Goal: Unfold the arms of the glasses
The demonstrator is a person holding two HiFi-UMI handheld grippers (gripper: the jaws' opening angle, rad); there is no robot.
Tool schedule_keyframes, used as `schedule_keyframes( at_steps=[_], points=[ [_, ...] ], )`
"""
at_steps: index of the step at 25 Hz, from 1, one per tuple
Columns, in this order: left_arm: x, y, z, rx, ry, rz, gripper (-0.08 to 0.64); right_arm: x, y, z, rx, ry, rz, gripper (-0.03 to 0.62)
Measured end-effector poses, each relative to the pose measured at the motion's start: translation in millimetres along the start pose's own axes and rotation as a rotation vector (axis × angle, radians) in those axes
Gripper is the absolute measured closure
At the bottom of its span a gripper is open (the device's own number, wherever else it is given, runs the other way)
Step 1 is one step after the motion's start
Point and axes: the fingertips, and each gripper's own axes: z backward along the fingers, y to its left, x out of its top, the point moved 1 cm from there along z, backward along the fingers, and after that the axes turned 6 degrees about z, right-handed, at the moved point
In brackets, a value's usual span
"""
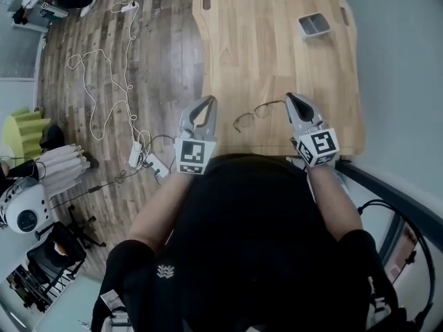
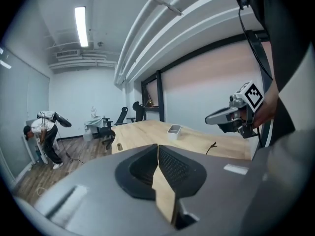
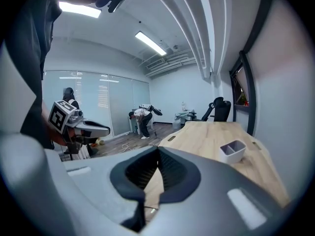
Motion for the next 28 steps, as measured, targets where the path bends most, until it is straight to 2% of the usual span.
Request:
schedule_keyframes(
  at_steps=[2, 7, 19, 28],
  points=[
    [-1, -2, -2, -0.001, -0.002, -0.032, 0.551, -7, 1, -2, 0.025, 0.009, -0.007, 0.591],
    [-3, 0, -9, 0.004, 0.003, 0.001, 0.554, -27, -3, -6, 0.036, 0.068, -0.025, 0.592],
    [10, -3, -19, -0.024, -0.004, 0.001, 0.554, -16, -11, -5, 0.022, 0.055, -0.010, 0.592],
    [5, -4, -26, -0.037, 0.003, -0.018, 0.554, -19, -17, -11, 0.016, 0.050, -0.011, 0.592]
  ],
)
